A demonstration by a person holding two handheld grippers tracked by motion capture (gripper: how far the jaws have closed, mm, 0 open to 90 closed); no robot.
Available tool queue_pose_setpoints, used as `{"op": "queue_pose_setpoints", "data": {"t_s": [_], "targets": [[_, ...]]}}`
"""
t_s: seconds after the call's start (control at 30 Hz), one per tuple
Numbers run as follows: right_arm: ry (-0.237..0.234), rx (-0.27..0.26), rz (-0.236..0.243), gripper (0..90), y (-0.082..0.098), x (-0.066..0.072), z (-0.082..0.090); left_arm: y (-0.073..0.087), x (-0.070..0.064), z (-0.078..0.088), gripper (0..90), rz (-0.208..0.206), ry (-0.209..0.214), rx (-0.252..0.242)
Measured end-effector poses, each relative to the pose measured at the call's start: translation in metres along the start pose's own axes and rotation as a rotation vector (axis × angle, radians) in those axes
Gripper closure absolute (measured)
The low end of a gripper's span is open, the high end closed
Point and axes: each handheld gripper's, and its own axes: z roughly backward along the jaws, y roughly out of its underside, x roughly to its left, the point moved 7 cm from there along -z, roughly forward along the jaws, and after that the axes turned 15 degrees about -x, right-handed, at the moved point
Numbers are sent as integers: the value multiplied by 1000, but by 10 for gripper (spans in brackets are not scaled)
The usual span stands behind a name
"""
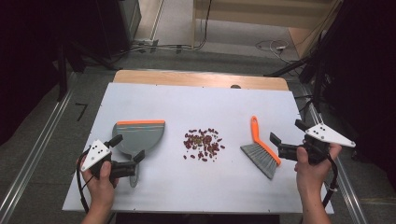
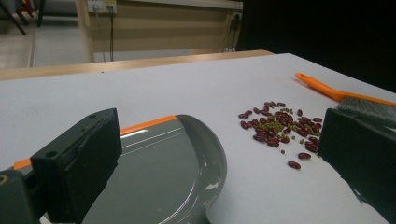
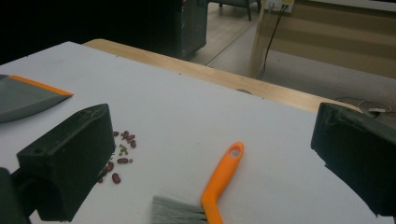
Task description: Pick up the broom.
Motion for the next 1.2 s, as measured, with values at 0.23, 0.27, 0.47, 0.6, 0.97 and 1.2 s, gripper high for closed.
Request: {"op": "queue_pose_setpoints", "data": {"t_s": [0.23,0.27,0.47,0.6,0.97,1.2], "targets": [[15,80,-10,28,-4,-4,-28,1,1,1,0,4,3,3],[8,98,-20,29,-2,-5,-32,2,1,1,0,9,1,2],[2,210,-124,216,12,-13,-55,3,2,-1,0,10,6,7],[20,282,-154,371,27,-14,-66,4,0,-2,0,9,16,9],[38,494,-181,527,78,-12,-79,6,-4,-3,0,2,35,18],[76,608,-209,637,98,-14,-79,6,-5,-3,0,-10,38,24]]}}
